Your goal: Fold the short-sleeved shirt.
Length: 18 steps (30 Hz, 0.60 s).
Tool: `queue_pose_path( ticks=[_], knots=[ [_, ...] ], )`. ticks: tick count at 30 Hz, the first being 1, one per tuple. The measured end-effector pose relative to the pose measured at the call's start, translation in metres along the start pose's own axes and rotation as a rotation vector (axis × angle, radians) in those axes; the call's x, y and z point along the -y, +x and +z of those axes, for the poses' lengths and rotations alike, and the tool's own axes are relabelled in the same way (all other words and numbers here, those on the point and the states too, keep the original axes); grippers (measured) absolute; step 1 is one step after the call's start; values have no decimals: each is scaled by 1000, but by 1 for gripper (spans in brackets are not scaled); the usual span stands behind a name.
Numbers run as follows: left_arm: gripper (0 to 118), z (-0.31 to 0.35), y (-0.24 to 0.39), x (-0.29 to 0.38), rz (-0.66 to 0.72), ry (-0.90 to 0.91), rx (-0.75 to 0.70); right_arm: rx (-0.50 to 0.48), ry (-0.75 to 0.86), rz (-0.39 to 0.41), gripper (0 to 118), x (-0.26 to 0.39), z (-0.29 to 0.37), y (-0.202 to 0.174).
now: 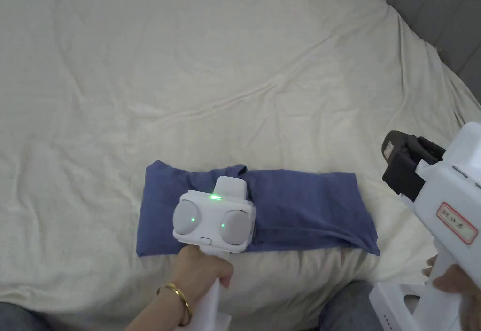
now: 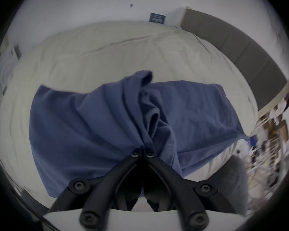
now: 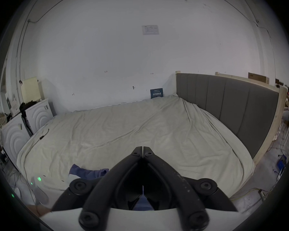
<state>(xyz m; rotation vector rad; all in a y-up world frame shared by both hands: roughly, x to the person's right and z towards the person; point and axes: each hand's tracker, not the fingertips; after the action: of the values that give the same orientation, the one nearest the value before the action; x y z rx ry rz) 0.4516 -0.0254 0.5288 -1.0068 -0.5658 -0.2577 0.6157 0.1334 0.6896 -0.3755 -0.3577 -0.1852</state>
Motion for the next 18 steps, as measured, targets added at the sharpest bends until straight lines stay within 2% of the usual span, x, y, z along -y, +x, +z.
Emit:
queue_pose_path(
  ticks=[7, 10, 12, 14, 16, 18],
  knots=[
    [2, 9, 25, 3, -70, 42, -81, 5, 6, 25, 1, 0, 2, -2],
    [2, 16, 43, 11, -196, 63, 12, 8, 7, 32, 1, -2, 3, -2],
    [2, 16, 52, 14, -230, 56, 86, 9, 9, 31, 1, -3, 5, -2],
    [2, 10, 53, 8, -155, -44, 261, 13, 9, 27, 1, -4, 8, -1],
    [2, 17, 44, -1, 19, -139, 398, 10, 8, 19, 1, -5, 11, 1],
    [8, 40, 30, -7, 81, -6, 514, 18, 11, 23, 1, -5, 13, 1]
  ],
)
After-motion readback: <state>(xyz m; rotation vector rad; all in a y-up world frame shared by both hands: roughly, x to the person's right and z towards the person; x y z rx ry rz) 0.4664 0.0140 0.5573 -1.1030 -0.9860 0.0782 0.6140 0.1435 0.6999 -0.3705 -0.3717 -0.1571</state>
